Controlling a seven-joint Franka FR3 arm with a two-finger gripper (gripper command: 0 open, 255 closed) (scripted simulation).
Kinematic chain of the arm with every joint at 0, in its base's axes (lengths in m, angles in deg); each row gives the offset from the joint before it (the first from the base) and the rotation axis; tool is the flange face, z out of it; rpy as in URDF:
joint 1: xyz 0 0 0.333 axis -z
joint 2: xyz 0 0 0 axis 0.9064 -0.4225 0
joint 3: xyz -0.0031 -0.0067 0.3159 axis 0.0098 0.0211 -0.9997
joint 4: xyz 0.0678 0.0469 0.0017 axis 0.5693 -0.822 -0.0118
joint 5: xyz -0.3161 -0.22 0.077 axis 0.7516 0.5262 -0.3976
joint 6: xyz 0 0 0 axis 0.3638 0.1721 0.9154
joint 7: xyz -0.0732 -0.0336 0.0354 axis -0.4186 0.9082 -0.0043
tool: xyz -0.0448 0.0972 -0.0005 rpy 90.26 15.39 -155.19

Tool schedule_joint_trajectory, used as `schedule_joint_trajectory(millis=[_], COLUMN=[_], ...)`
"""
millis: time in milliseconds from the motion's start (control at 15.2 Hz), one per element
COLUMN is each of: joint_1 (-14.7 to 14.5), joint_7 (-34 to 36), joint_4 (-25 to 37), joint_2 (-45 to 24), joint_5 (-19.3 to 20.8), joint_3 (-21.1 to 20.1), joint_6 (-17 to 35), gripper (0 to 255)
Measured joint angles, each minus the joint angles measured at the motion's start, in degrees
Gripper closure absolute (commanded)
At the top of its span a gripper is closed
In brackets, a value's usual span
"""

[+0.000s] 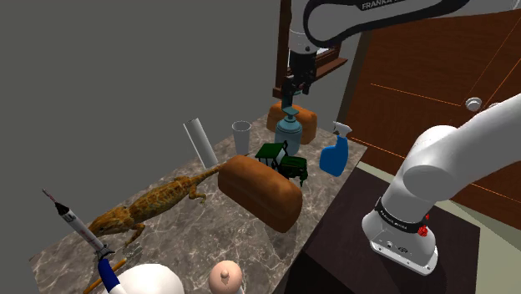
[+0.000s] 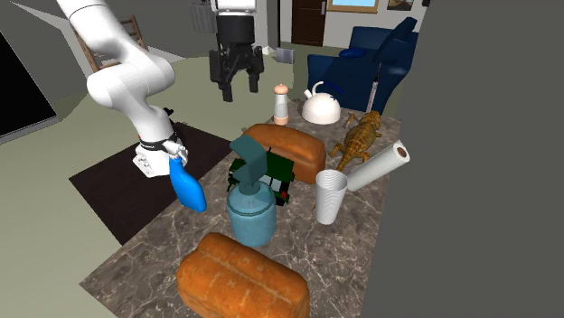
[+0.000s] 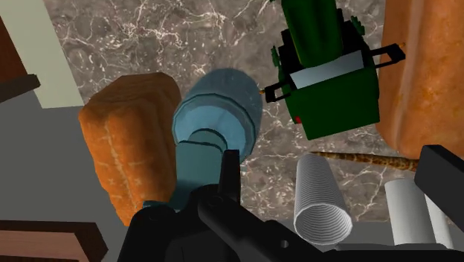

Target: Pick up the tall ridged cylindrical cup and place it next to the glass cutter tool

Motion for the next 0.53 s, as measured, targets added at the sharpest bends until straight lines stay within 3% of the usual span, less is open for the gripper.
schedule_joint_trajectory(millis=[528], joint_1=[-0.2], joint_7=[3.3], joint_4=[6.0], joint_2=[-16.4], joint_5=[1.0], joint_3=[-2.3], joint_6=[9.9], gripper=[0])
